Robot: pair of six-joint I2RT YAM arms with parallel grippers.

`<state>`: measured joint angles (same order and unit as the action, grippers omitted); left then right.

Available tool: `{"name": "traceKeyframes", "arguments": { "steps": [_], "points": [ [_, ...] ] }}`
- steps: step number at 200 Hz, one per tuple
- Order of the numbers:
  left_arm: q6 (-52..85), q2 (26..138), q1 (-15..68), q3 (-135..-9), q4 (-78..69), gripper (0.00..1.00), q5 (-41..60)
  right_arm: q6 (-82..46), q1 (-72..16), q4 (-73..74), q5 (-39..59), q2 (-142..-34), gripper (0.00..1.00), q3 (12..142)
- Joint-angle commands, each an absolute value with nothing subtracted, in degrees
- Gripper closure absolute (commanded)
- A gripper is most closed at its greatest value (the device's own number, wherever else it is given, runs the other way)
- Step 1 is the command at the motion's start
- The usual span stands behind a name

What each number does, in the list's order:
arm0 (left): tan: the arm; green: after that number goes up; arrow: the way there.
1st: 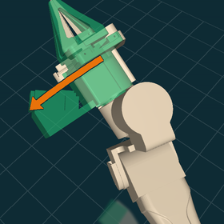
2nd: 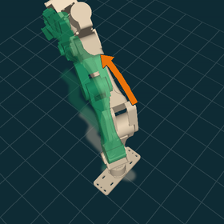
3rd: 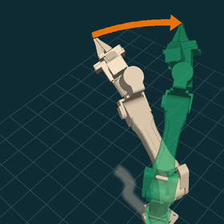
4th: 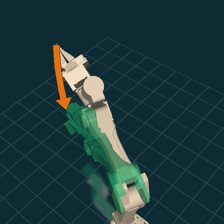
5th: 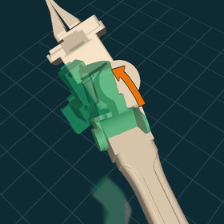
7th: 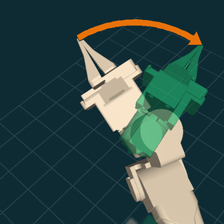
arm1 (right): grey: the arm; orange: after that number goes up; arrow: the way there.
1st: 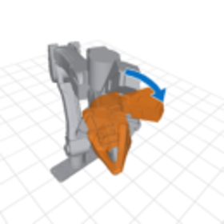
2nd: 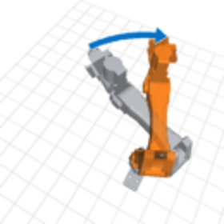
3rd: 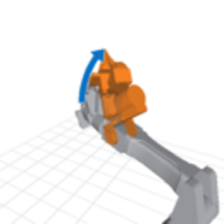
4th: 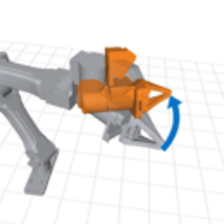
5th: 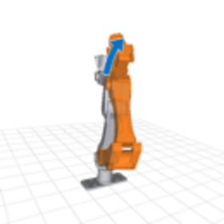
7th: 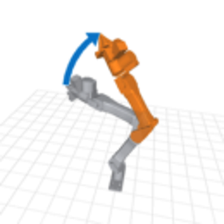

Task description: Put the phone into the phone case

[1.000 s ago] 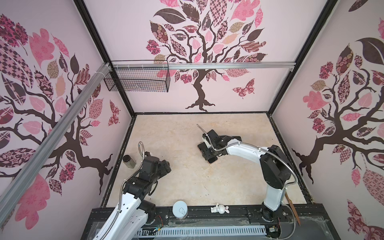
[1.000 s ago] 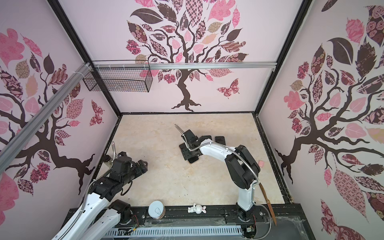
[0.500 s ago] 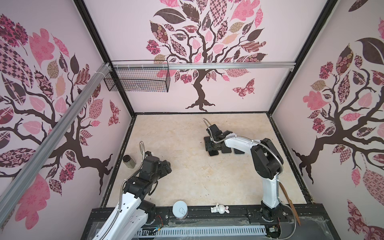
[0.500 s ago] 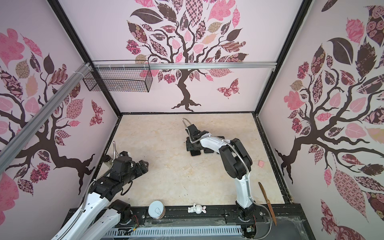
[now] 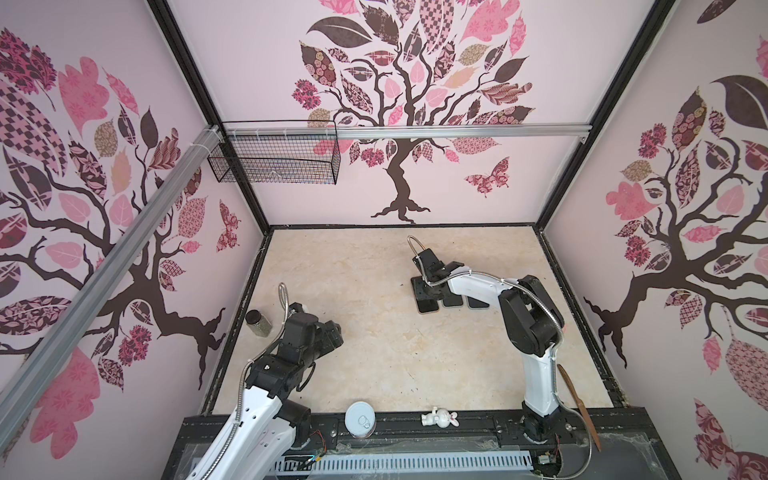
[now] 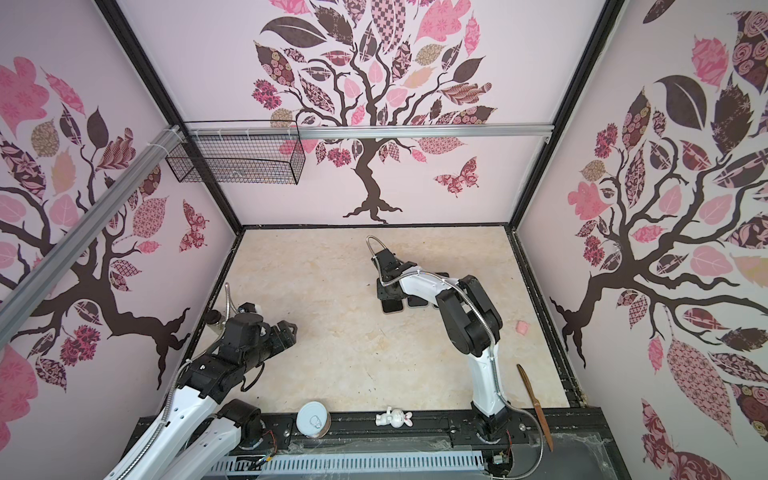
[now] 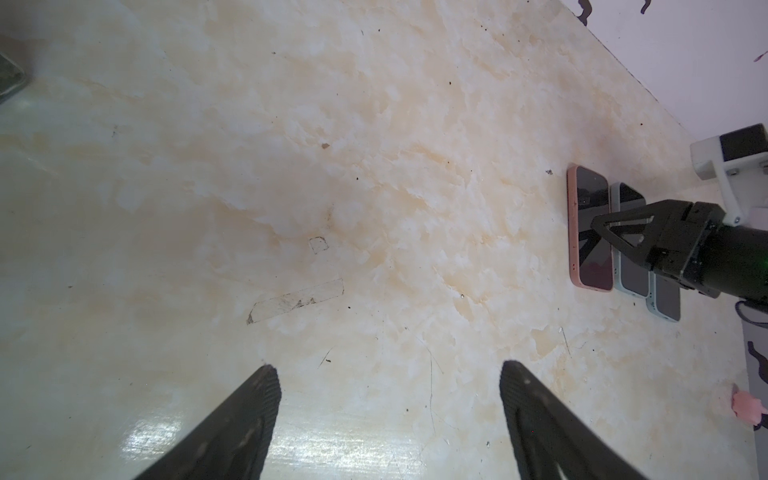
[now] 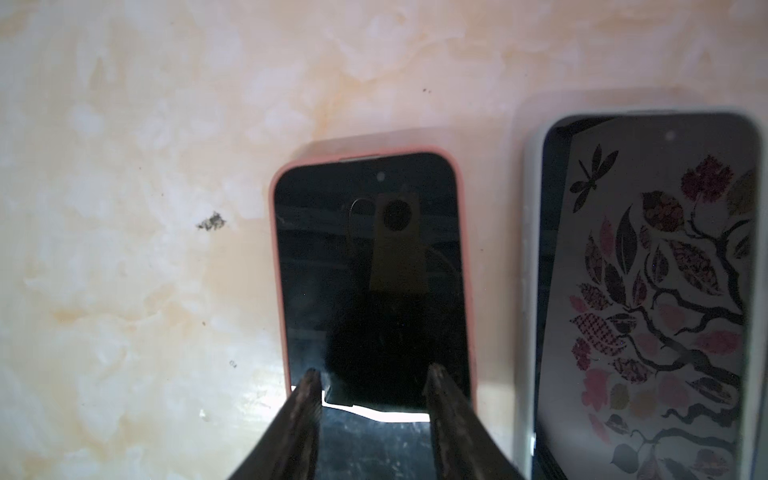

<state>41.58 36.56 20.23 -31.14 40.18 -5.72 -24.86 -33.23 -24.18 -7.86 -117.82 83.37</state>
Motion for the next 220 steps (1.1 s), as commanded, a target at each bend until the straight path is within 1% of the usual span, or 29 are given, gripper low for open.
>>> {"name": "traceKeyframes", "arguments": {
  "steps": [1, 11, 38, 62, 85, 108, 127, 140, 162, 180, 192, 206, 220],
  "points": [
    [40.6, 36.1, 20.0, -33.1, 40.4, 0.14, -6.0, -24.8, -33.0, -24.2, -8.1, -119.0, 0.46, 84.9],
    [40.7, 36.2, 20.0, -33.0, 40.3, 0.13, -6.2, -24.0, -33.0, -24.2, -7.6, -118.1, 0.37, 84.6],
    [40.1, 37.3, 20.0, -32.6, 39.3, 0.13, -7.5, -20.9, -33.0, -23.9, -6.6, -114.2, 0.18, 83.3],
    [38.2, 38.8, 19.9, -31.7, 37.1, 0.12, -11.7, -17.1, -33.0, -21.6, -5.9, -108.6, 0.01, 79.6],
    [35.6, 39.0, 19.9, -31.4, 34.5, 0.11, -19.4, -13.7, -33.0, -18.2, -6.5, -102.7, 0.00, 75.1],
    [29.7, 39.1, 19.9, -28.9, 26.5, 0.11, -25.2, -10.4, -32.9, -14.6, -8.7, -97.2, 0.00, 70.3],
    [25.9, 41.7, 19.9, -28.4, 22.4, 0.11, -32.5, -7.8, -32.6, -10.9, -12.4, -92.6, 0.01, 65.6],
    [24.3, 43.9, 19.9, -28.2, 19.6, 0.11, -34.5, -7.5, -31.3, -7.7, -13.4, -89.1, 0.00, 61.8],
    [20.3, 46.3, 19.9, -26.4, 13.6, 0.10, -36.8, -9.5, -25.4, -0.9, -10.9, -82.1, 0.00, 53.6],
    [15.9, 47.2, 19.9, -24.5, 7.1, 0.10, -40.2, -12.2, -17.3, 6.8, -6.3, -76.1, 0.01, 45.2],
    [15.0, 47.4, 19.8, -24.4, 6.3, 0.09, -40.6, -13.9, -11.8, 13.4, -3.2, -72.8, 0.00, 39.2],
    [14.3, 47.8, 19.7, -24.3, 5.2, 0.09, -41.0, -14.8, -6.9, 21.1, -2.7, -70.4, 0.00, 32.8],
    [12.4, 47.8, 19.7, -23.4, 2.1, 0.09, -42.2, -12.9, -4.1, 26.9, -3.5, -69.9, 0.00, 28.8]
  ]
}}
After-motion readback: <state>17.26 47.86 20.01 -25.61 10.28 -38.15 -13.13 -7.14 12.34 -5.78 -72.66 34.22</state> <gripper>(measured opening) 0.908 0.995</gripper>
